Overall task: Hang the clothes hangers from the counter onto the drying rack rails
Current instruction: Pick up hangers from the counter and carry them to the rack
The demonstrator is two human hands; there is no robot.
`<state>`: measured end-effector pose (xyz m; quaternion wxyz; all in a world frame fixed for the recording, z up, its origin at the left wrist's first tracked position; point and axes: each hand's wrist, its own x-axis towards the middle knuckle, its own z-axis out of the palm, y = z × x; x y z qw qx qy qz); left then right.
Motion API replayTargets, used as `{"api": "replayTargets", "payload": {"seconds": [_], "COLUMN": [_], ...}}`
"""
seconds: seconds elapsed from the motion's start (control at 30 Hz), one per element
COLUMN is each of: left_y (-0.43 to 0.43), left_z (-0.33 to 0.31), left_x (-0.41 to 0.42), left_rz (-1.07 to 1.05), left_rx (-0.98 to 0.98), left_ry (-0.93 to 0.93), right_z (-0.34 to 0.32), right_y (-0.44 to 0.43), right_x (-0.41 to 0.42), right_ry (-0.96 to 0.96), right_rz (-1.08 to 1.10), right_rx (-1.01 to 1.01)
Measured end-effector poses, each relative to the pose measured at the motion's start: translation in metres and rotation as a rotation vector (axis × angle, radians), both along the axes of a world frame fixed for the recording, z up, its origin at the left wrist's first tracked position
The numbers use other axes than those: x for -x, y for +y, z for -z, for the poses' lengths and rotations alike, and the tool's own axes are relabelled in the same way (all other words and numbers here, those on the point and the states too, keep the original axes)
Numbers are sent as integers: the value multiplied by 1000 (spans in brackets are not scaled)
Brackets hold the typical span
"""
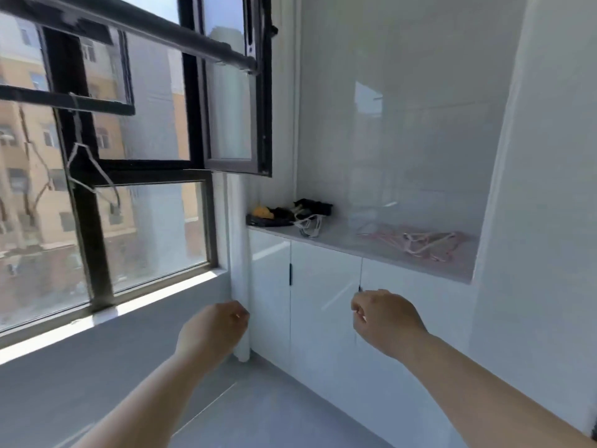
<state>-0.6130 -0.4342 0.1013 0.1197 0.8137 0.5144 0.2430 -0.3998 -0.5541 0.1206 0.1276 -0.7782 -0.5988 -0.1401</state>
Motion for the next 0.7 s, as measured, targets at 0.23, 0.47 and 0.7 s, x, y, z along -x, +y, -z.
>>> {"api": "replayTargets", "payload": {"seconds": [0.23, 0.47, 0.7], "left_y": [110, 182, 215], "left_z": [11, 31, 60], "left_x": [-150, -290, -416], "left_rz": [184, 267, 258], "left_rx": [74, 137, 166], "left_ry": [-10, 0, -60], "right_z": [18, 47, 72], "right_y": [72, 116, 181], "right_x": [-133, -244, -369], "right_ry": [95, 183, 301], "right_rz": [220, 378, 441], "right_rx": [59, 33, -18]}}
